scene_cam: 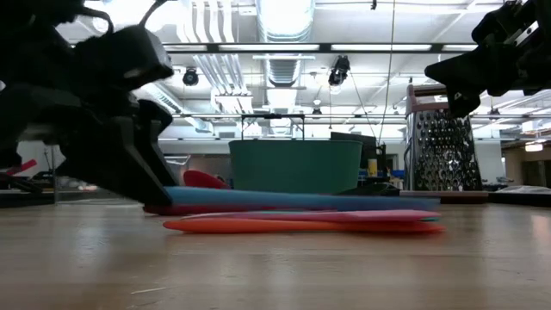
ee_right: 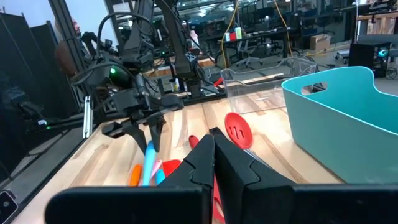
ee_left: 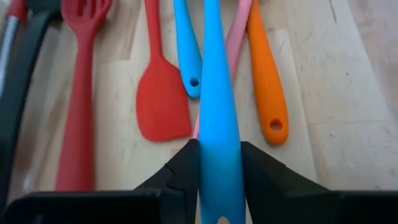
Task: Pick & Place Kitchen Items
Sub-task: Put the blue serving spoon into the top transparent bin
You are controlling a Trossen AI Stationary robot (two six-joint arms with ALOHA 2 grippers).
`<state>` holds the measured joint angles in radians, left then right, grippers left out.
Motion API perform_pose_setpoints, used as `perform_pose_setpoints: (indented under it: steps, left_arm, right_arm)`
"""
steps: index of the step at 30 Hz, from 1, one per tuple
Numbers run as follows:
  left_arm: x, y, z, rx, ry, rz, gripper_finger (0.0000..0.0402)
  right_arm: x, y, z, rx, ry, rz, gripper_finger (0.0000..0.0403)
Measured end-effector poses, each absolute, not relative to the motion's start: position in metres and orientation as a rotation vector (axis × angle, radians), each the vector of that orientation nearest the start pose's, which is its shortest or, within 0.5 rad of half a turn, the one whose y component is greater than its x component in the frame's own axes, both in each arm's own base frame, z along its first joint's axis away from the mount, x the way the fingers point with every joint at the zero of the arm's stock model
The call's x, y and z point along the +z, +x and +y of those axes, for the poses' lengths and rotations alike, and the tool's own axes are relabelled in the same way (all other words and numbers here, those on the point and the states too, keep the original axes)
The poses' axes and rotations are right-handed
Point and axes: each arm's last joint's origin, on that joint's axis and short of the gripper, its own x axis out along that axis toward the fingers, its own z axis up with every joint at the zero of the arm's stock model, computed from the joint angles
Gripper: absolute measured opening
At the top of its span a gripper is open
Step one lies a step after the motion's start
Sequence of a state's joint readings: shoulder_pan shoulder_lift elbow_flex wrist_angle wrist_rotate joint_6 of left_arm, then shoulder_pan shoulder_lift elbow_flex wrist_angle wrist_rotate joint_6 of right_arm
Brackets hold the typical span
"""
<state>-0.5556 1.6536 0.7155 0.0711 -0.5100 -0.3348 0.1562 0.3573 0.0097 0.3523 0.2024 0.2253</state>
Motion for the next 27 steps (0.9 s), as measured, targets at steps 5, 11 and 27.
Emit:
perform_pose_setpoints:
  steps: [5,11,27]
  left_arm:
    - [0.152,0.25,-0.14,0.101,0.131,0.722,0.0096]
    - [0.182,0.226,-0.126,0.208,0.126,0.722,0.0096]
    - [0.222,0.15,-0.067,0.852,-0.057,0.525,0.0096]
  right_arm:
    - [0.169,0.119,0.013,-0.045,0.226,-0.01,0.0009]
    - [0.169,0.119,0.013,-0.046,0.225,-0.007,0.0009]
    - [0.169,0.119,0.013,-0.046,0.225,-0.006,0.0009]
